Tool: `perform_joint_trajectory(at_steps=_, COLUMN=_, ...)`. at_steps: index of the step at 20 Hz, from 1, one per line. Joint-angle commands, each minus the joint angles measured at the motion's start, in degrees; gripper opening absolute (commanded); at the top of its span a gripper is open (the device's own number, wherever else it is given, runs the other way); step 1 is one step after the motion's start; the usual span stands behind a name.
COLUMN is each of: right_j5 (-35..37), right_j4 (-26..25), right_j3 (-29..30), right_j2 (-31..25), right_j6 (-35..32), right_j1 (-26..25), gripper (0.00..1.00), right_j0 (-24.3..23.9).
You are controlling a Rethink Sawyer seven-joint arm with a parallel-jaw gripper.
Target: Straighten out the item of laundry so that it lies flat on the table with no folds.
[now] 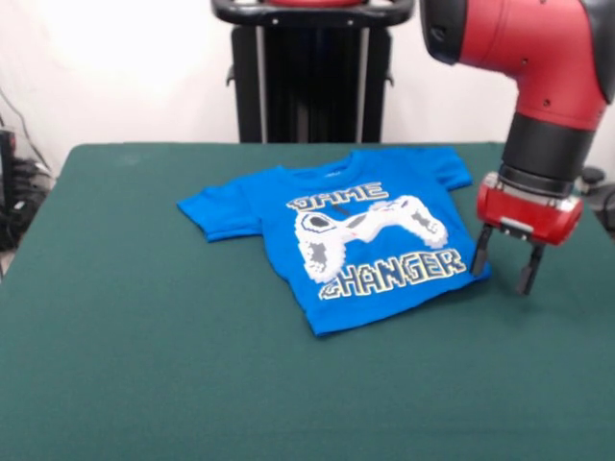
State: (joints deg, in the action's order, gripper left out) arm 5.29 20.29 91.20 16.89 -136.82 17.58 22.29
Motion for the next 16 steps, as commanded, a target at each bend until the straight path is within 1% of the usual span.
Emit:
perform_joint_trajectory(at_steps=1, right_j5=-0.1, right_j4=-1.3, right_j3=5.1, right_j2=-8.4, right_j6=-7.1, right_j1=-1.3, gripper=1.0, right_j0=-0.6)
perform_joint_trajectory(at_steps=5, right_j5=0.3, right_j4=-1.1, right_j3=5.2, right_j2=-8.2, right_j6=-7.2, right_j1=-1.3, gripper=1.0, right_j0=-0.3)
perform_joint_trajectory(at_steps=12, right_j5=0.7, right_j4=-0.6, right_j3=5.1, right_j2=-5.7, right_j6=-7.9, right_j1=-2.3, gripper=1.0, right_j0=1.4)
perform_joint_trajectory(at_steps=16, right_j5=0.3, right_j4=-0.2, right_j3=4.7, right_j2=-5.2, right_j6=-8.4, right_j1=-2.7, gripper=1.0, right_j0=2.0)
